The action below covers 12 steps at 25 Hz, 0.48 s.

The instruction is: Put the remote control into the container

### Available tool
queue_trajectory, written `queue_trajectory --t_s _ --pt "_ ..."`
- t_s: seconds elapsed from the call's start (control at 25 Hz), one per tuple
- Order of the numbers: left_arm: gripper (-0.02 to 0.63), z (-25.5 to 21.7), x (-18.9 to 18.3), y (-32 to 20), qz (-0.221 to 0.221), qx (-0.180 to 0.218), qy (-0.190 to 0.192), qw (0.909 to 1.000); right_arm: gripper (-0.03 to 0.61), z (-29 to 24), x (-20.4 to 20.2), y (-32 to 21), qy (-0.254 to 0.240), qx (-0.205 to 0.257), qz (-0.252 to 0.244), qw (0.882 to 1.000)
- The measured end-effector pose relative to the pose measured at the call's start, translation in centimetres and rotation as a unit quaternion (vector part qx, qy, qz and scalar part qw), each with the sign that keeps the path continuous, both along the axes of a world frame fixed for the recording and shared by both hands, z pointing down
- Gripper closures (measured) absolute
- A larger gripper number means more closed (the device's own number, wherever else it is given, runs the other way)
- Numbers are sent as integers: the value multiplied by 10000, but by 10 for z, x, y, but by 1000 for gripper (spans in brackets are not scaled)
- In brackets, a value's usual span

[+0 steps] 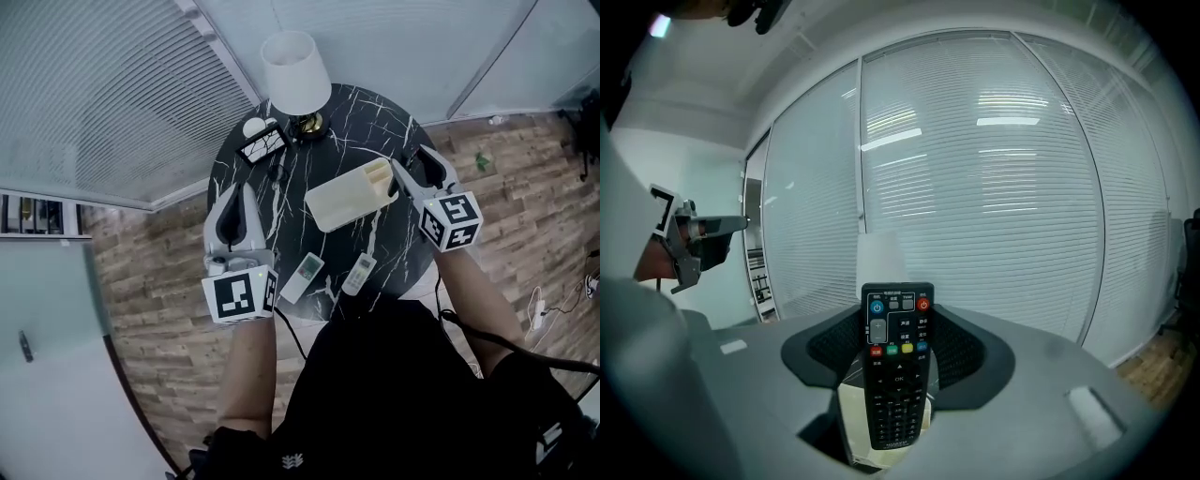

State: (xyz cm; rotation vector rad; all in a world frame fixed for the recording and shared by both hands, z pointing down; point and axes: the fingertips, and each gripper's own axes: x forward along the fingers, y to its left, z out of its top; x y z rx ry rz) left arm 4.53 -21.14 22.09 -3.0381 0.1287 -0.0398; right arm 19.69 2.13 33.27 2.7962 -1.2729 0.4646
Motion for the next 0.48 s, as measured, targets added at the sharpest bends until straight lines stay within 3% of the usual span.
queue_trajectory --t_s 0.48 --pt "612 -3 23 -11 130 25 22 9999 347 -3 31 -30 69 34 -20 10000"
